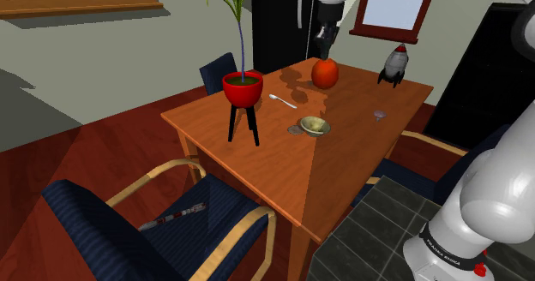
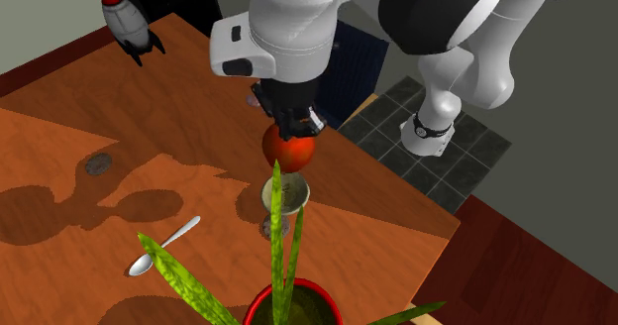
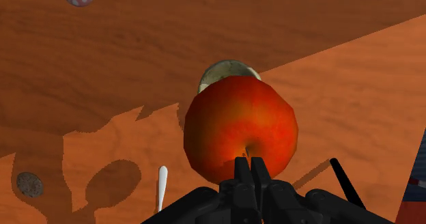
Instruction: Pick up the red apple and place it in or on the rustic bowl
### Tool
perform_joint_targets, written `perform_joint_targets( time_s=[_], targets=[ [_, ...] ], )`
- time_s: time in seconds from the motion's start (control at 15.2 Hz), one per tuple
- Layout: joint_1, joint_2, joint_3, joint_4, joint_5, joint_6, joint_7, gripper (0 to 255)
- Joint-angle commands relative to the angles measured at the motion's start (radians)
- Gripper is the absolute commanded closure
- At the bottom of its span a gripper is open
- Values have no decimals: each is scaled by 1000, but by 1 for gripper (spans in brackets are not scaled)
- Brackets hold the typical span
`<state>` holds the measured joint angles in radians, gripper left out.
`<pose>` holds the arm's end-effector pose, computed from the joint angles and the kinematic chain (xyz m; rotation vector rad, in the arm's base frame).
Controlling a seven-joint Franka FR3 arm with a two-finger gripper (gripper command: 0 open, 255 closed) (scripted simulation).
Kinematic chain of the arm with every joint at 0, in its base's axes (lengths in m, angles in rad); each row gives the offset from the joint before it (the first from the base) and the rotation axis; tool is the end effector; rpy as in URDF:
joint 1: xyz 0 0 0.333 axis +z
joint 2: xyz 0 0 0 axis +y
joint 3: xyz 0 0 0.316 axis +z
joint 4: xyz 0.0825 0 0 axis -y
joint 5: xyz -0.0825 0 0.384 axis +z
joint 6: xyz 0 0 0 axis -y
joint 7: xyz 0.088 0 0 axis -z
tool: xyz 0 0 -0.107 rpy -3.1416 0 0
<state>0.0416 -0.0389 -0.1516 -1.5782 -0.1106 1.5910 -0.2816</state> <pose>0.5401 -0.0731 0.6445 3.0175 0.2586 0.0453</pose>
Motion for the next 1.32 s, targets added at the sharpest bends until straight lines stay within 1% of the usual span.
perform_joint_targets(
  time_s=[0.0, 0.59, 1.25],
  targets=[
    [5, -1, 6, -14, -1, 11, 14, 255],
    [5, -26, 6, -166, -6, 137, 28, 255],
    [4, -32, 4, -307, -10, 272, 42, 255]
  ],
)
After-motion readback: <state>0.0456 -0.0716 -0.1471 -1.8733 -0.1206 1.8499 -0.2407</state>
